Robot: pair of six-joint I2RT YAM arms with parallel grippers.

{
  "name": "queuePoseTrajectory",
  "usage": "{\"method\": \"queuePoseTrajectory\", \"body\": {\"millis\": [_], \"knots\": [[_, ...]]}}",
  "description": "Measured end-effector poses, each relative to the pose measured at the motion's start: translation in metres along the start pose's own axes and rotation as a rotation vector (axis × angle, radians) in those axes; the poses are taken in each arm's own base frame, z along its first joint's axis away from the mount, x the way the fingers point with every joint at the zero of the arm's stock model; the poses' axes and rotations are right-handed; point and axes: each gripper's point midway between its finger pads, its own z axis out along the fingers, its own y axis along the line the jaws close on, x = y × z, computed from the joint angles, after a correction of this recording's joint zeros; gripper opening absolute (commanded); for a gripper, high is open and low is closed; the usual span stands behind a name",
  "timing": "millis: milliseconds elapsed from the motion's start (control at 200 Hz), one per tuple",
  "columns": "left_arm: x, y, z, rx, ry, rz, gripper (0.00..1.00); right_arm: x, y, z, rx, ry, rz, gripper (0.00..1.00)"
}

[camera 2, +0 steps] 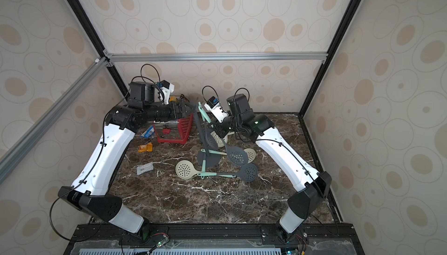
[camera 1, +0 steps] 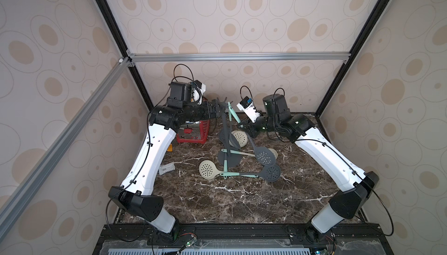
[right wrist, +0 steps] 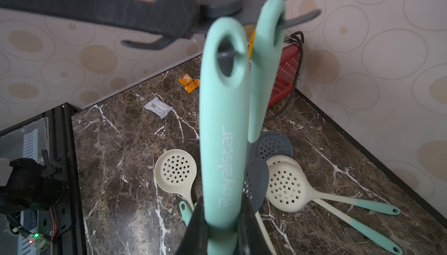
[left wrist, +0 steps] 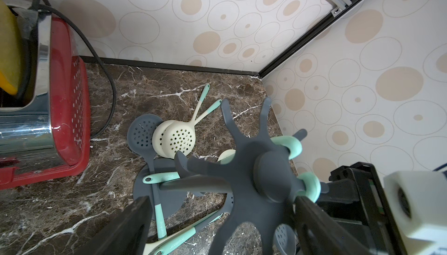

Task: Hang the skimmer on the kitchen utensil rack
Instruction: Hang the skimmer on the rack, then pick up the skimmer from the center of the board.

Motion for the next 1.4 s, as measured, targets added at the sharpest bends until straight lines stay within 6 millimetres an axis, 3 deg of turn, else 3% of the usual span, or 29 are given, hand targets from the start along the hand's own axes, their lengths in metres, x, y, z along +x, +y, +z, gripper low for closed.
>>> {"method": "queuePoseTrajectory", "body": {"millis": [130, 210, 285, 346, 486, 571, 641, 721, 811, 921, 997, 1097, 1172, 1277, 1397], "knots": [[0.002, -0.003, -0.002, 0.022, -0.005, 0.005, 0.96, 0.002, -0.003, 0.007, 0.007, -0.005, -0.047, 0.02], [0.005, -0.007, -0.006, 0.047, -0.018, 0.014, 0.99, 0.001, -0.002, 0.009, -0.003, -0.010, -0.064, 0.14], [0.006, -0.013, -0.015, 0.071, -0.048, 0.030, 0.99, 0.000, 0.000, 0.010, -0.017, -0.019, -0.071, 0.32], [0.005, -0.019, -0.031, 0.081, -0.086, 0.052, 0.99, 0.001, 0.003, 0.008, -0.027, -0.024, -0.073, 0.44], [0.001, -0.034, -0.082, 0.076, -0.214, 0.141, 0.99, 0.014, 0.012, -0.006, -0.029, -0.034, -0.065, 0.51], [0.014, -0.031, -0.110, 0.038, -0.267, 0.181, 0.99, 0.024, 0.014, -0.025, 0.012, -0.050, -0.061, 0.51], [0.034, -0.019, -0.120, -0.006, -0.265, 0.191, 0.98, 0.037, 0.014, -0.043, 0.060, -0.051, -0.048, 0.51], [0.063, 0.000, -0.120, -0.055, -0.232, 0.180, 0.97, 0.063, 0.012, -0.058, 0.125, -0.026, -0.005, 0.51], [0.104, 0.026, -0.103, -0.091, -0.152, 0.144, 0.97, 0.102, 0.007, -0.065, 0.199, 0.032, 0.083, 0.53], [0.162, 0.055, -0.073, -0.139, -0.022, 0.101, 0.97, 0.175, 0.001, -0.069, 0.304, 0.165, 0.237, 0.60], [0.204, 0.062, -0.053, -0.134, 0.079, 0.094, 0.97, 0.223, -0.006, -0.077, 0.367, 0.258, 0.356, 0.65], [0.244, 0.064, -0.038, -0.113, 0.132, 0.086, 0.97, 0.277, -0.017, -0.090, 0.446, 0.351, 0.514, 0.68], [0.262, 0.065, -0.034, -0.099, 0.136, 0.081, 0.97, 0.311, -0.021, -0.098, 0.476, 0.403, 0.628, 0.70], [0.272, 0.064, -0.030, -0.079, 0.111, 0.060, 0.99, 0.345, -0.023, -0.100, 0.462, 0.432, 0.784, 0.71], [0.276, 0.061, -0.024, -0.051, 0.087, 0.019, 0.99, 0.356, -0.026, -0.089, 0.392, 0.420, 0.902, 0.71]]}}
